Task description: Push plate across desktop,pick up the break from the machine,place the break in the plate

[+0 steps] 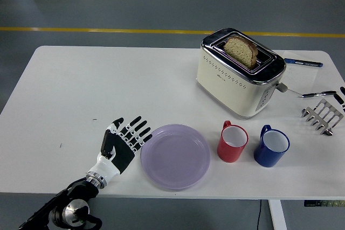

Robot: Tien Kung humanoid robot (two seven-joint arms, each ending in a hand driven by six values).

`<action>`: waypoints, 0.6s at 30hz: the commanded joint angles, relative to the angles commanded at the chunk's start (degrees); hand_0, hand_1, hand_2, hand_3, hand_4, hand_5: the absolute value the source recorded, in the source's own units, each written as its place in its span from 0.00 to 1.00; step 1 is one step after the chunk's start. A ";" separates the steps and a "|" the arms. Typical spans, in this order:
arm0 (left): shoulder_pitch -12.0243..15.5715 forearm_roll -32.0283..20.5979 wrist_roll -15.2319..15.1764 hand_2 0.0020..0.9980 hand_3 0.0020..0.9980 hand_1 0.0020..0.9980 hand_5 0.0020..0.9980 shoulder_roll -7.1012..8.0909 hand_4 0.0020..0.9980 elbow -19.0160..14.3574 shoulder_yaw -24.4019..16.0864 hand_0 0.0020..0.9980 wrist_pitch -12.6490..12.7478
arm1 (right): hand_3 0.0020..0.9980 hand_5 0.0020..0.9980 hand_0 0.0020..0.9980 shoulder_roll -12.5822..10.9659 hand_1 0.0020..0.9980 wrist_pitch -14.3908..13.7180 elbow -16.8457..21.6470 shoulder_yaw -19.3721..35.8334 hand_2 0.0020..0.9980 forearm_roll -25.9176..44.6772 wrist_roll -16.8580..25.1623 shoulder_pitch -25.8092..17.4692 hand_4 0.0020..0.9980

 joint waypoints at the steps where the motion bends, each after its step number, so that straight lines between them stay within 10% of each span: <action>1: 0.01 -0.09 0.03 0.85 0.80 0.83 1.00 0.01 0.56 -0.08 0.02 0.82 -0.10 | 0.72 0.48 0.68 0.00 0.65 0.01 0.01 -0.02 0.69 -0.01 0.00 0.01 0.50; 8: 1.21 2.36 -0.38 0.84 0.80 0.82 1.00 0.04 0.56 -1.82 -2.27 0.80 1.85 | 0.72 0.48 0.68 0.04 0.65 -0.26 0.52 -1.15 0.69 -1.37 0.13 -0.09 0.50; 18: 7.38 13.89 -1.56 0.81 0.79 0.80 1.00 0.02 0.57 -8.75 -16.04 0.80 7.16 | 0.72 0.49 0.68 -3.21 0.65 -4.24 2.29 -5.83 0.70 -15.59 1.62 3.42 0.50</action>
